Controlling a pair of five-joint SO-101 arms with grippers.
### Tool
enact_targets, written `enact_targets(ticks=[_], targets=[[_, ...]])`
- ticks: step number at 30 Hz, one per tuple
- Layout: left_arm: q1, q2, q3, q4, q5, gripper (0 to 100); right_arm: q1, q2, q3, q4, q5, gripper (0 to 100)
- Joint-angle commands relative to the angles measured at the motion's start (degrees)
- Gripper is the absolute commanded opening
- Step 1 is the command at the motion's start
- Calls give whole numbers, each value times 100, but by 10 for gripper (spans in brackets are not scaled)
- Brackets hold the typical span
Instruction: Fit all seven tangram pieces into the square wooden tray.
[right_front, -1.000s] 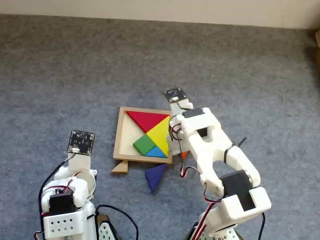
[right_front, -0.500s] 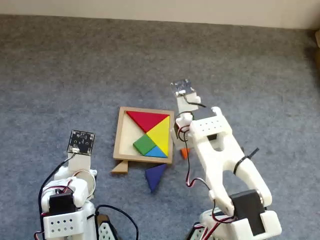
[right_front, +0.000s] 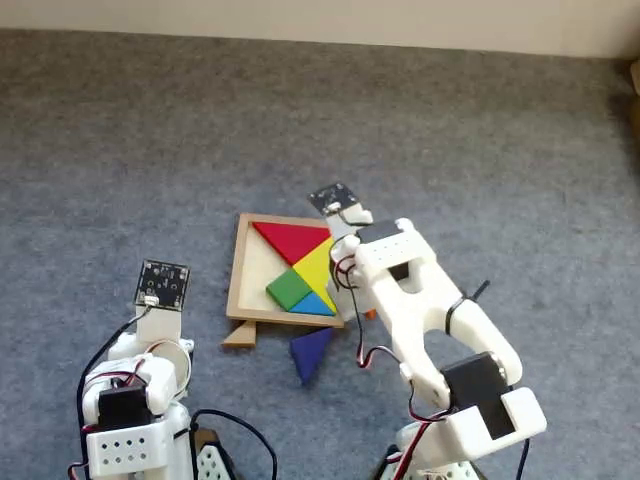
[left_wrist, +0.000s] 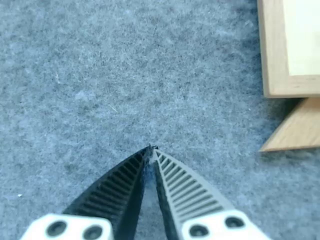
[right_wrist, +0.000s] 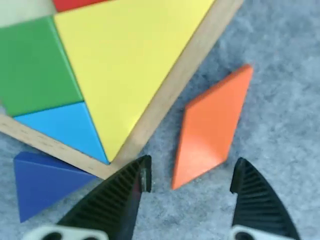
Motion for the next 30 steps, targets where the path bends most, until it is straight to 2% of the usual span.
enact_targets(ticks=[1,6,13,18,22,30], targets=[[92,-259,119,35,53,8,-171,-338,-163,-92,35,256],[92,-259,119,35,53,8,-391,-840,-127,-127,44,256],[92,-259,119,35,53,8,-470,-699,-57,-673,53,256],[92,-259,119,35,53,8,-207,180,-75,-681,62,256],[92,-259,119,35,53,8,75,831,-444,-681,387,256],[92,-259,119,35,53,8,418,1015,-549,-681,413,255]])
